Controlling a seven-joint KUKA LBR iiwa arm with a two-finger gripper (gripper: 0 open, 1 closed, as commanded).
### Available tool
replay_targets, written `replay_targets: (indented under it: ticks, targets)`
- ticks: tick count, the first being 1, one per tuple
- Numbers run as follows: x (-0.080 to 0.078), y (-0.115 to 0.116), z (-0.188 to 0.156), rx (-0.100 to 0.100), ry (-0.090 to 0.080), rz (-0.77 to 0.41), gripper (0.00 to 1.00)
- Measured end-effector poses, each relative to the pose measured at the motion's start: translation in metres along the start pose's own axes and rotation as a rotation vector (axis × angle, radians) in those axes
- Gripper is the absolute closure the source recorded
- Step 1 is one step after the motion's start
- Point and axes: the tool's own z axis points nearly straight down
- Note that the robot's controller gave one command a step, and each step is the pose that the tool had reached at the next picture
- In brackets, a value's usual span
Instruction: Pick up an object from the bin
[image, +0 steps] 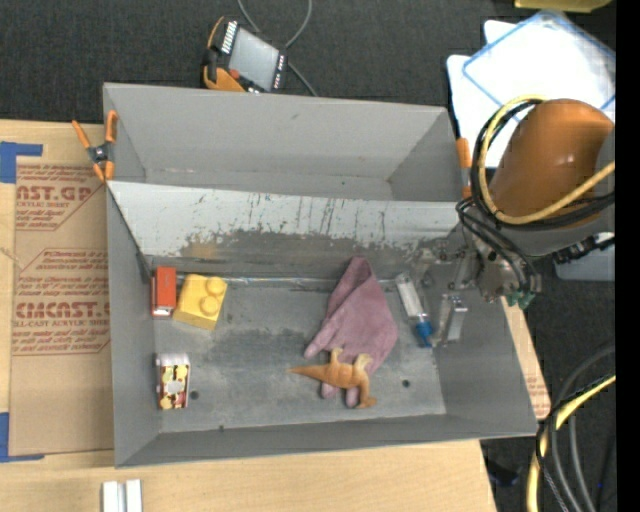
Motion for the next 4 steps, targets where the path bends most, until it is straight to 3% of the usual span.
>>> replay_targets:
  ticks: [1,2,3,4]
  targets:
    - [0.0,0.0,0.0,0.0,0.0,0.0,0.0]
    - [-0.019,0.008,0.048,0.001,-0.004,-0.362,0.0]
    - [0.02,-0.004,0.078,0.0,-0.003,-0.229,0.0]
    - [-0.011,0.022,0.148,0.0,-0.005,-0.608,0.0]
